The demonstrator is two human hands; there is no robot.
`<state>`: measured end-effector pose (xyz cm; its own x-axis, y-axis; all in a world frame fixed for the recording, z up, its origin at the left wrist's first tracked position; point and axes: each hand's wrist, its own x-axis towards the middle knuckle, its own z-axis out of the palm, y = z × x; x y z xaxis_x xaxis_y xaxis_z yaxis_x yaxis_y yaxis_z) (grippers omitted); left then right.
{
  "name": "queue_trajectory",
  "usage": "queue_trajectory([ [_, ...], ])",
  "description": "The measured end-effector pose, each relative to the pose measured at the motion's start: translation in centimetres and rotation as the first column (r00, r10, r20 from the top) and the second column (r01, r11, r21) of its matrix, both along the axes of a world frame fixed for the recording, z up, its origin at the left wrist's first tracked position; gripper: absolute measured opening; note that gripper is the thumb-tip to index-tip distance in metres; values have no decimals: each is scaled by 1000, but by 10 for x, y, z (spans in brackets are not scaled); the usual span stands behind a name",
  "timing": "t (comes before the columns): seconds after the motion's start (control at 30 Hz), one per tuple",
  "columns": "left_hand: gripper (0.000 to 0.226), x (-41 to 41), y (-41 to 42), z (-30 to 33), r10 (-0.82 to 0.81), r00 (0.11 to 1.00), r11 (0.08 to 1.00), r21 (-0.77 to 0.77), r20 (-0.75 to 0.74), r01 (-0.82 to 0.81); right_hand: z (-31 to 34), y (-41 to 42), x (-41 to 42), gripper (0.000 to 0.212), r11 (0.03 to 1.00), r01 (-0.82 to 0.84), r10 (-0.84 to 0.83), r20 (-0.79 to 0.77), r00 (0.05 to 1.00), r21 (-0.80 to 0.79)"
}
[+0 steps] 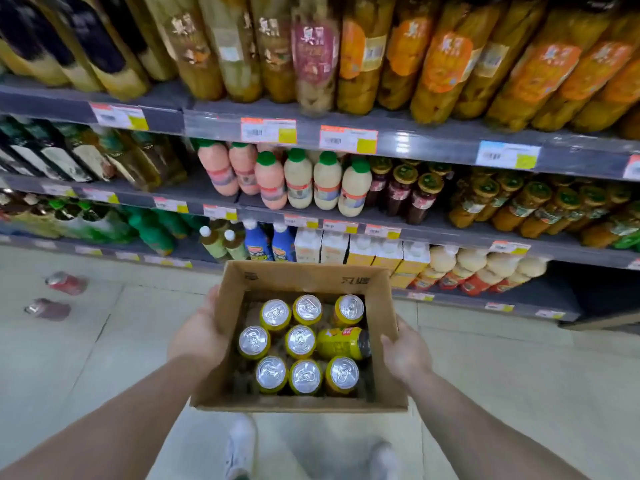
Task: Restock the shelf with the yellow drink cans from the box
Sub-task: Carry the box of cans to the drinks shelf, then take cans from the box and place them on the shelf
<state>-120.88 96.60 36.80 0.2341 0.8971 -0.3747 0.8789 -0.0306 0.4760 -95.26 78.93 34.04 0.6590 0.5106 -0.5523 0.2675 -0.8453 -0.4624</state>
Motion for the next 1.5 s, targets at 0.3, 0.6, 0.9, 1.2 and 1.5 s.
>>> queue_trajectory([
  [0.3, 73, -24, 90, -136, -31, 996, 1000, 0, -80, 32, -138, 70, -31, 49, 999, 19, -19, 4, 1000, 34],
  [0.6, 75, -14, 133, -270, -60, 989, 998, 22, -132, 64, -259, 117, -19, 42, 1000, 4, -2, 78, 997, -25],
  [0.9, 79, -4, 154, -358, -83, 986, 997, -9, -146, 83, -342, 133, -16, 46, 999, 43, -40, 72, 997, -33],
  [1.2, 78, -15, 149, -400, -21, 994, 995, -98, -107, 11, -381, 131, -27, 46, 992, 108, -103, 69, 992, -71],
  [1.5, 79, -15, 100, -354, 98, 952, 990, 68, 291, -122, -355, 132, -54, 60, 955, 172, -236, 266, 935, 243],
])
